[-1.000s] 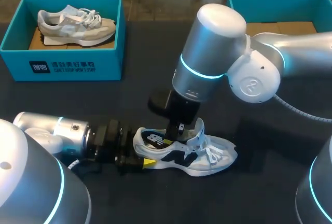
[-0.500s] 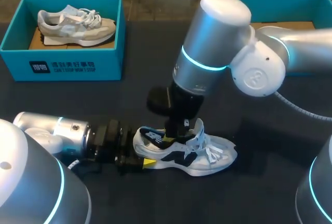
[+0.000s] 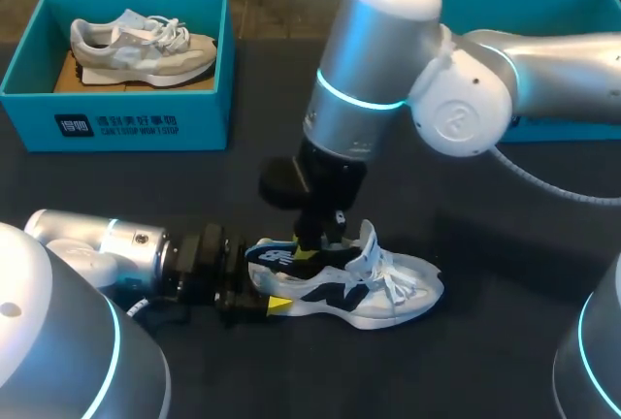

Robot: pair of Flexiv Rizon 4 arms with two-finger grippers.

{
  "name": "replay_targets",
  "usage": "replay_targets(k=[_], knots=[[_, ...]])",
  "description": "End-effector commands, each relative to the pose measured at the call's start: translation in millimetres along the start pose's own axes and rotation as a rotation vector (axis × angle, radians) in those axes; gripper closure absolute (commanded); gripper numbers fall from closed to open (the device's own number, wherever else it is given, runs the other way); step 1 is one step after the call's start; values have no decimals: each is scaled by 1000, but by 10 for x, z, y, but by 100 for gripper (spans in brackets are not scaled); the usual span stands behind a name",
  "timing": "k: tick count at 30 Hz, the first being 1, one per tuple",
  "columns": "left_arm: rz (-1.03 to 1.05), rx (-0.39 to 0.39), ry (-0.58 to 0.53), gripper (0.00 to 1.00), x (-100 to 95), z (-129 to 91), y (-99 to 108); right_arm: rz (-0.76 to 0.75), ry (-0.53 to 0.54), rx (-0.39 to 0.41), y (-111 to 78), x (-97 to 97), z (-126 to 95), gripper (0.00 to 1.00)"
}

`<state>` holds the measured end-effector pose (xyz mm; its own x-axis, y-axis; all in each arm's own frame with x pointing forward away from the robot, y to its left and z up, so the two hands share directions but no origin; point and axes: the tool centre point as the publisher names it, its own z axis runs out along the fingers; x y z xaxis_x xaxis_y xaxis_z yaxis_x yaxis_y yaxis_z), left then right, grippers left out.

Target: Take the shoe out of the shoebox, open the shoe tongue, remove and reinsert the insole, then place the shoe into the shoebox

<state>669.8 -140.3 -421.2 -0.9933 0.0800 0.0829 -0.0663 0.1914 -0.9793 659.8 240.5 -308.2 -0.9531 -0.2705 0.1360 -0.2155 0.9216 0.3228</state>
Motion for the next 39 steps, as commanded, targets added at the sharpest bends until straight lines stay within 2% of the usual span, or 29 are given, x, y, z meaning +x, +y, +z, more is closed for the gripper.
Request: replay_targets(k=[1,5,6,7,10,17,25,28,29,30,31,36,39], knots=[[0,0,-1,100,-18,20,27,-14,44,27,190,-161,146,100],[0,0,-1,100,-18,20,27,-21,58,22,197,-204,195,100],[0,0,-1,100,-18,20,27,-16,70,21,181,-234,219,96],[0,0,-1,100,-18,20,27,-7,73,23,165,-245,223,82],[0,0,-1,100,-18,20,27,20,76,26,105,-247,202,66],[0,0,-1,100,-18,20,27,55,65,8,10,-155,95,62],[0,0,-1,100,-18,20,27,100,78,-68,-74,-97,60,62],[0,0,-1,100,-18,20,27,102,80,-81,-73,-89,45,57],[0,0,-1,100,-18,20,27,108,82,-85,-70,-87,42,53],[0,0,-1,100,-18,20,27,117,86,-90,-68,-85,41,45],[0,0,-1,100,-18,20,27,126,86,-95,-79,-85,47,44],[0,0,-1,100,-18,20,27,154,95,-144,-148,-96,128,48],[0,0,-1,100,-18,20,27,173,116,-148,-156,-125,167,47]])
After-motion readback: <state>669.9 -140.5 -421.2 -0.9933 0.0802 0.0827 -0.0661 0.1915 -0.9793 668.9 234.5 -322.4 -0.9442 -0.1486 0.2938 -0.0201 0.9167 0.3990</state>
